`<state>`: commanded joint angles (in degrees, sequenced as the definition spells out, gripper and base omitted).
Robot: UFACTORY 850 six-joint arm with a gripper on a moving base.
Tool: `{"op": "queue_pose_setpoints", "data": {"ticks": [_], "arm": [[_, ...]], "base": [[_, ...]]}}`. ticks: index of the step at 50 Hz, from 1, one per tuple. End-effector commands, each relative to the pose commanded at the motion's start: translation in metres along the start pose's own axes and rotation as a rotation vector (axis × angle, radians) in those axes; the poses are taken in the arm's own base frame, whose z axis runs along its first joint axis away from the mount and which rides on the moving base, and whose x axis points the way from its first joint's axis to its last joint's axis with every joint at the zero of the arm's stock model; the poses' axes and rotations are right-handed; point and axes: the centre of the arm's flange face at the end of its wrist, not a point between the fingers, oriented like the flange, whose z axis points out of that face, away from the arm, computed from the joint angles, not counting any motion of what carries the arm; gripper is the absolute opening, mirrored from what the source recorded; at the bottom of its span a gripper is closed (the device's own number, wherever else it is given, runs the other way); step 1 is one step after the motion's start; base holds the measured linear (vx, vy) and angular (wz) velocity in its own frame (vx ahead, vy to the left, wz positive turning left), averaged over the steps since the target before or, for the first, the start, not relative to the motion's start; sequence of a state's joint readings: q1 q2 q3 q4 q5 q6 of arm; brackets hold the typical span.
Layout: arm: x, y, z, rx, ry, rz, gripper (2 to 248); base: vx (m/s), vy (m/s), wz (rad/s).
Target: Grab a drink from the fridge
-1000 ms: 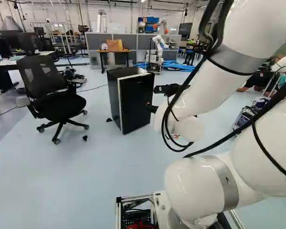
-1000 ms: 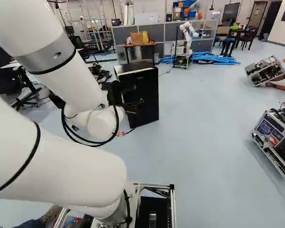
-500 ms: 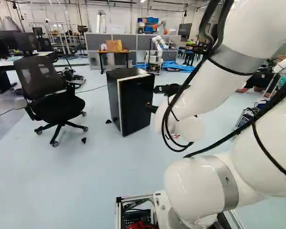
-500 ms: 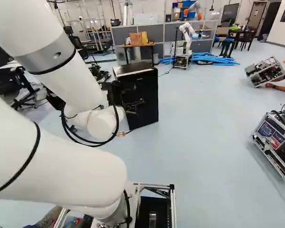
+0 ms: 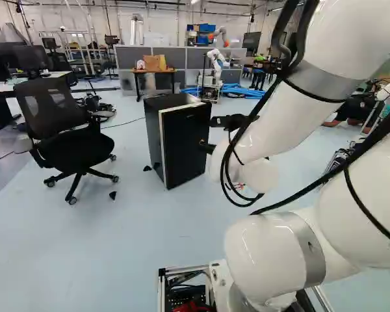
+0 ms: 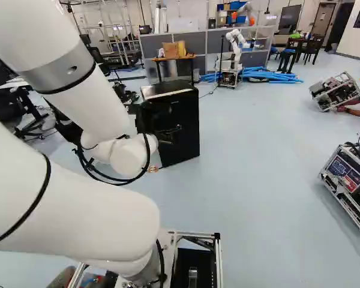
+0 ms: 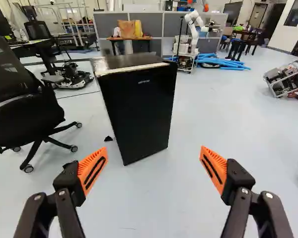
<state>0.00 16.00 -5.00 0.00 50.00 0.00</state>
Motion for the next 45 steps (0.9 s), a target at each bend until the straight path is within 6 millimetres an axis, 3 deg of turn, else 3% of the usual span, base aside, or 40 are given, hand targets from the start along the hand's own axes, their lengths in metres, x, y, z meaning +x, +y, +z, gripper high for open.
{"op": "queue_pose_setpoints", "data": {"ticks": [45], "arm": [[0.0000, 0.0000, 0.0000, 0.000, 0.000, 0.000, 247]], "base": [[0.065, -0.020, 0.008]]}}
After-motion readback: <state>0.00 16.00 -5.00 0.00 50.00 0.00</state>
